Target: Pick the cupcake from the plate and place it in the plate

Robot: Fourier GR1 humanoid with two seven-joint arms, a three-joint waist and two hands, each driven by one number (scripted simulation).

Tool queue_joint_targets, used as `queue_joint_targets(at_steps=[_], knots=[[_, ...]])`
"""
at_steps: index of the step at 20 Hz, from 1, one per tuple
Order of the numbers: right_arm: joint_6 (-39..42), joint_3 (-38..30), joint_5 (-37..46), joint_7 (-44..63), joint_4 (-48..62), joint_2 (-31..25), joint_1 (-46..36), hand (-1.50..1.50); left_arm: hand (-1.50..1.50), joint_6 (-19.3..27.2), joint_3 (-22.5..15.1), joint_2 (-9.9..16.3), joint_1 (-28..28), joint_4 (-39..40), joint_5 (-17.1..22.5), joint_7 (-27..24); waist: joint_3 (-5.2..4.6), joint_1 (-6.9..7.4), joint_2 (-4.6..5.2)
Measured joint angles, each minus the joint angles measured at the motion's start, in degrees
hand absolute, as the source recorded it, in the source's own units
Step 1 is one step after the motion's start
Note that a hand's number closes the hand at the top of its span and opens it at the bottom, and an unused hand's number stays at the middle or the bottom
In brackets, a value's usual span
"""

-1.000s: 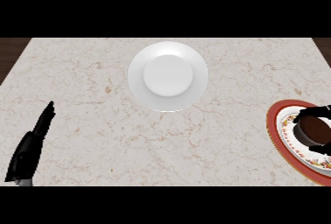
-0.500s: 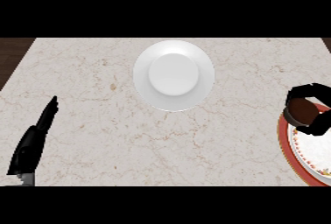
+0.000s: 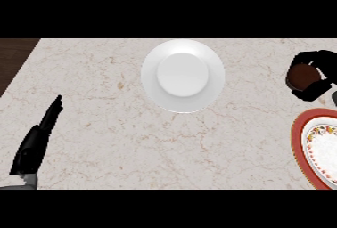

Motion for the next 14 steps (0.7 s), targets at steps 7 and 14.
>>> queue_joint_targets(at_steps=[7,14], knots=[[-8.98,-4.37,-1.57,-5.68,1.02,-0.35,-6.31,1.50,0.00,-0.09,0.80,0.18,-0.47,0.21,0.05,1.03,-0.04,-1.30,-0.38],[-4.07,-7.43,-6.45,-14.13,-3.80,2.92,-10.50,1.50,0.00,0.12,1.96,0.28,1.83,-0.74,0.10,1.16,-0.18,-3.23,-1.36]])
